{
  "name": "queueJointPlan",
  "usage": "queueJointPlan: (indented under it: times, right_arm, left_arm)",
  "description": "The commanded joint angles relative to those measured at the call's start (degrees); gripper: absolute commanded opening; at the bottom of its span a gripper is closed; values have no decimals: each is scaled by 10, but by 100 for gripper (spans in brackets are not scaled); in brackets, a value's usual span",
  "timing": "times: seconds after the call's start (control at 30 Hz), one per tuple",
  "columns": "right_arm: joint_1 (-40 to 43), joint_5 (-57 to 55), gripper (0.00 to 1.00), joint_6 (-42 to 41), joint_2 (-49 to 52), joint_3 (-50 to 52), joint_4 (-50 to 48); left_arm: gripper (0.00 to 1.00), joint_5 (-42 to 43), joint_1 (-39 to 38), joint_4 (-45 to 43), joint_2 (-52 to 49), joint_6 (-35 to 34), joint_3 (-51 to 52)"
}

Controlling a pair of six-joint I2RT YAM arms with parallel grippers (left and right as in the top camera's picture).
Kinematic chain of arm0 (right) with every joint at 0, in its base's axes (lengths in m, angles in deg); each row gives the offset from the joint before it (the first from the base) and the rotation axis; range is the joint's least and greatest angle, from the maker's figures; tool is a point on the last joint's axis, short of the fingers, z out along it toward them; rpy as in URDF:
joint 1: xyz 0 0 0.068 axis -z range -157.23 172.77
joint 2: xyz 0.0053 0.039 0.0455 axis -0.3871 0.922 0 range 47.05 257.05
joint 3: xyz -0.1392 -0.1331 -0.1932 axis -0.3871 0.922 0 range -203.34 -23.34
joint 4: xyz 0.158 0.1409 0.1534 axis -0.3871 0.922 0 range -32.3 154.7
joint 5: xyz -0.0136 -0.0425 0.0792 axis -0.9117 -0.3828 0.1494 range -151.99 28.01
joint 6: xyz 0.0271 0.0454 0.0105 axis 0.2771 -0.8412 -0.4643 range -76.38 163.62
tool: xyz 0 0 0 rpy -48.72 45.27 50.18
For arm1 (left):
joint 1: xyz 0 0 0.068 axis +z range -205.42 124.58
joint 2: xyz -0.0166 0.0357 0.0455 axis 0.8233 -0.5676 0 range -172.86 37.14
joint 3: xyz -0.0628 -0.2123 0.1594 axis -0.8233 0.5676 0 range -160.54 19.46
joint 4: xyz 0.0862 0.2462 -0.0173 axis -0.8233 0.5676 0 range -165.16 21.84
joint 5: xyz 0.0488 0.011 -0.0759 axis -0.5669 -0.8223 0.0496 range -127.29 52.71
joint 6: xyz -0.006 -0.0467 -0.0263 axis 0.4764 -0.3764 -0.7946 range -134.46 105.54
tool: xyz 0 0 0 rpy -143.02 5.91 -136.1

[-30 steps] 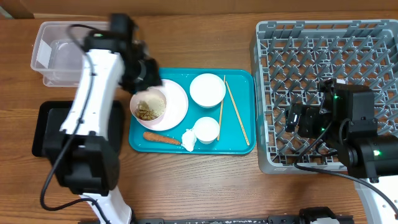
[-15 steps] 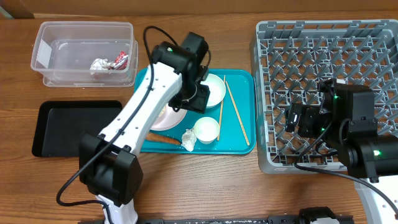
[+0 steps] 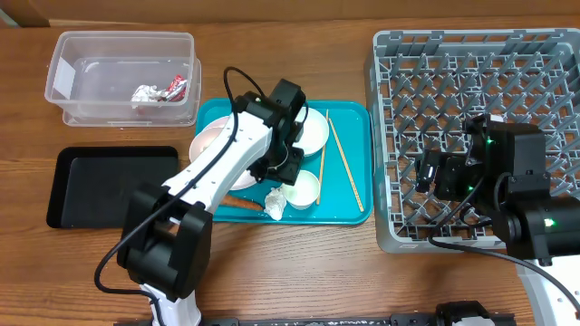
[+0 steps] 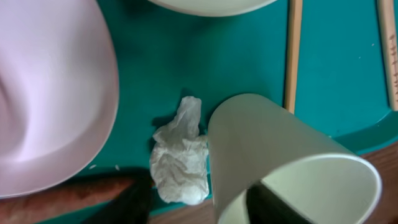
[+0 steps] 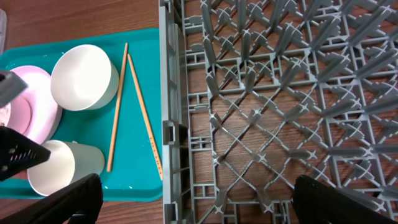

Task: Sort waste into correct bins and load items into the dishwasher
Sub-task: 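Grasp the white paper cup with the left gripper and lift, then hand the paper cup from the left gripper to the right gripper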

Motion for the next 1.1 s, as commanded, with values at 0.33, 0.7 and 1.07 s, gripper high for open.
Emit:
queueJointPlan:
  times: [0.33,0.7,1.07]
  right_arm:
    - [2,-146,100,-54,-2,-16,-7]
    - [2,125,100,42,46,-16,-188]
    - [2,595,100,228,157,-16,-250]
  left_arm:
    - [4,51,29,23,19,-3,-60]
    - [4,589,161,-108,16,-2,-122]
    - [4,699,166,-112,16,9,-122]
